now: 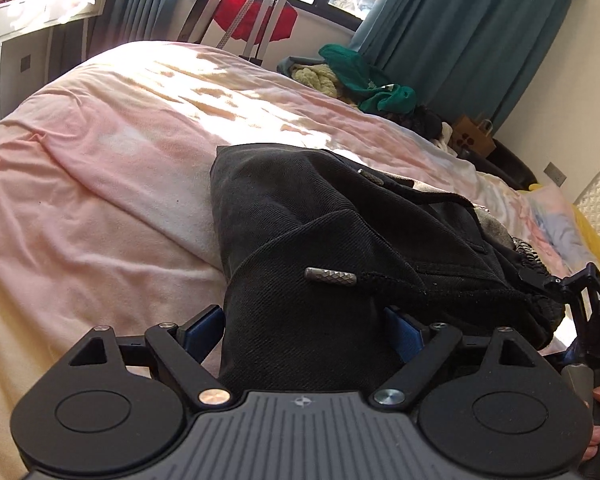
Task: Fold clothes
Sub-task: 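Carry the folded sweatpants across the bed toward the pillows with both grippers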
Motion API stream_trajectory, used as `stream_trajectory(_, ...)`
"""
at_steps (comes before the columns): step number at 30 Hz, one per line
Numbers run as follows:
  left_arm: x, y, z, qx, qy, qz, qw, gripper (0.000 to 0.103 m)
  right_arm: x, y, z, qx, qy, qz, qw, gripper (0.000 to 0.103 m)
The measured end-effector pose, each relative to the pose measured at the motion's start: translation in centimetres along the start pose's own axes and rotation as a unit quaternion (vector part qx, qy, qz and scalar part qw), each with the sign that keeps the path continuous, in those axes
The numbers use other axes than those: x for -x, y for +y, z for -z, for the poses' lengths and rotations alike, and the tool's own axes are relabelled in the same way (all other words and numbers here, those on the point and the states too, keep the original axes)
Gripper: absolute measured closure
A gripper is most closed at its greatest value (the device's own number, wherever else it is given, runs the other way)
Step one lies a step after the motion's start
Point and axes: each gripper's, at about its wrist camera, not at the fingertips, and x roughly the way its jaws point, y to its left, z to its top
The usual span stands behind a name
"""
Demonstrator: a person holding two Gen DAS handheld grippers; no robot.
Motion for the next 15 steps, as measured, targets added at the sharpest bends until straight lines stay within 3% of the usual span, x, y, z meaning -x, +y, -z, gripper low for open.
stream_trajectory(4,-0.3,2.1,-0.3,0.079,0.003,0.041,0.996,0.016,1.0,1.0,-0.2,-0.008,-0.02,-0.049,0.999,0.0)
stream_trajectory(10,-1.1,4.6,-0.3,0.151,0.012,0.089,0.9844,0.015,-1.0,-0.5,0.7,-0.014,0.008,0.037,0.999,0.002)
stream_trajectory(12,-1.5,5.3,-0.2,0.175,0.016,0.1,0.9794,0.014,-1.7,-0.4,0.7,0.013,0.02,0.061,0.998,0.02)
stream_trajectory(15,-2.3,6.1,0.0,0.201,0.025,0.12,0.9719,0.014,-1.5,-0.4,0.7,0.009,0.016,0.073,0.997,0.035)
